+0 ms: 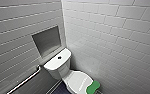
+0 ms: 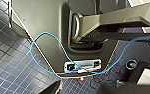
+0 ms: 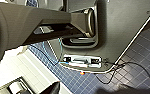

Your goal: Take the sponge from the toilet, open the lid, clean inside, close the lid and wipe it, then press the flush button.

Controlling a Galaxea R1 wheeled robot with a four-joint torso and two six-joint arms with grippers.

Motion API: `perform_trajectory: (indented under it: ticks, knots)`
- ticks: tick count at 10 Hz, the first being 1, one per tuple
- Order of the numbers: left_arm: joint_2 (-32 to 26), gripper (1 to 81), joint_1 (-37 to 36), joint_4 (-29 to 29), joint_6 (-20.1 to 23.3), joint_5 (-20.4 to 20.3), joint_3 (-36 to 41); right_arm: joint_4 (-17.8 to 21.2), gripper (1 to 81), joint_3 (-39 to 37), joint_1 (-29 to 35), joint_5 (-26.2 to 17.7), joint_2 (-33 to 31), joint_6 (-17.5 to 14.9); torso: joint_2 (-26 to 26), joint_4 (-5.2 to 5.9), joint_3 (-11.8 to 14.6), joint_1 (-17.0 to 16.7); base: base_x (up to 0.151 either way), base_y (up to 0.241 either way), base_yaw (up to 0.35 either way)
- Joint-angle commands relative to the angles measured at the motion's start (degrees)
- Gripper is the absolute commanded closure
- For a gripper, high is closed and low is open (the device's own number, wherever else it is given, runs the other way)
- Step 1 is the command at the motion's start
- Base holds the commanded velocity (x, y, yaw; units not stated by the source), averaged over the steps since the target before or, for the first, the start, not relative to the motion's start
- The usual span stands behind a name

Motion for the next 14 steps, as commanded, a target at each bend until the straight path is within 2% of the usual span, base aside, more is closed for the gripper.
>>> perform_trajectory:
  ticks: [1,3,6,7,9,14]
  knots:
    - [-0.4,1.0,0.4,1.1,0.2,3.9,0.7,1.0,1.0,11.6,3.2,-3.3,-9.5,6.6,-5.6,0.0,-4.6,3.7,0.0,0.0,0.0]
    - [-0.5,1.0,0.8,1.7,0.2,4.0,0.6,1.0,1.0,16.5,4.9,-0.2,-15.0,10.3,-8.1,0.0,-6.7,5.2,0.0,0.0,0.0]
    - [-0.4,1.0,1.8,1.7,0.2,4.0,-0.2,0.9,1.0,19.9,8.1,1.6,-20.5,13.2,-14.0,0.0,-12.3,8.9,0.0,0.0,0.0]
    - [-0.4,1.0,2.0,1.8,0.2,4.0,-0.3,0.9,1.0,20.6,9.4,2.8,-22.1,14.3,-16.3,0.0,-9.1,10.4,0.0,0.0,0.0]
    - [-0.2,1.0,2.4,1.7,0.2,4.0,-1.0,0.9,1.0,21.0,13.0,3.9,-24.2,17.1,-19.7,0.0,-11.8,12.5,0.0,0.0,0.0]
    - [3.0,1.0,3.4,1.4,0.2,4.3,-6.6,1.0,1.0,17.7,22.0,3.8,-24.4,20.6,-30.0,0.0,-12.6,18.9,0.0,0.0,0.0]
